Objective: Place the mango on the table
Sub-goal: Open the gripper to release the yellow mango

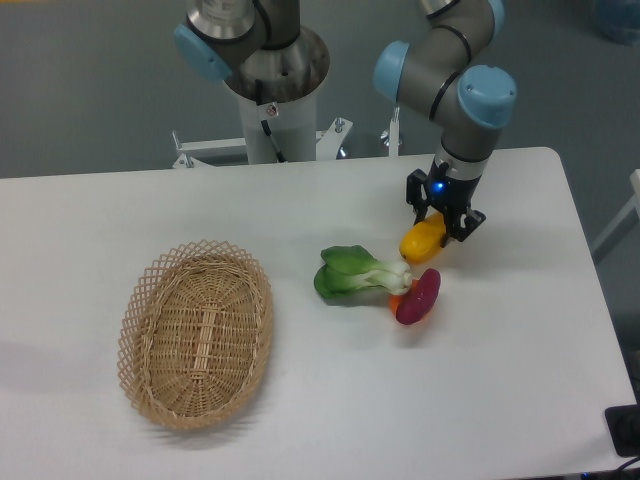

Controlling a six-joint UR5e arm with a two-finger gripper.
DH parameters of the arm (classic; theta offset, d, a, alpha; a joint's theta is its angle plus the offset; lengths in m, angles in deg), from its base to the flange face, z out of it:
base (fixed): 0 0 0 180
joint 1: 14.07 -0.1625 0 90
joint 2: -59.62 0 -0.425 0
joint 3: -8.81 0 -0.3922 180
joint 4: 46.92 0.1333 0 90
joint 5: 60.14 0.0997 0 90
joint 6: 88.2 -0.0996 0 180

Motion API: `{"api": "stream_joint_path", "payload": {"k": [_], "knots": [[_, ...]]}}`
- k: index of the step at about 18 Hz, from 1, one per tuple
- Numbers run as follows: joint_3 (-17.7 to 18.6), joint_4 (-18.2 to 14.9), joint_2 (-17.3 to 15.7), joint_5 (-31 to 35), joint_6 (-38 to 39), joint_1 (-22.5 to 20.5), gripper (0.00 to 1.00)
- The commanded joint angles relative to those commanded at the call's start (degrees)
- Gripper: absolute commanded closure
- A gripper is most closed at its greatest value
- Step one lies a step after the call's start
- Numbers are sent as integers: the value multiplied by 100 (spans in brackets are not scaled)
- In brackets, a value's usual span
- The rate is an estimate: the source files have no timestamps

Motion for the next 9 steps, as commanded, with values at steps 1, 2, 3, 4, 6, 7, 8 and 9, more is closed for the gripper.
{"api": "stream_joint_path", "payload": {"k": [1, 2, 3, 4, 6, 7, 8, 9], "knots": [[-9, 0, -9, 0, 17, 26, 1], [-52, 9, -17, 0, 44, 44, 1], [-105, 9, -44, 0, 105, 44, 0], [-149, 9, -53, 0, 97, 44, 0], [-254, 9, -62, -9, 97, 44, 0], [-298, 9, -62, -9, 97, 44, 0], [-334, 0, -62, -9, 105, 44, 0], [-395, -17, -62, -17, 131, 53, 0]]}}
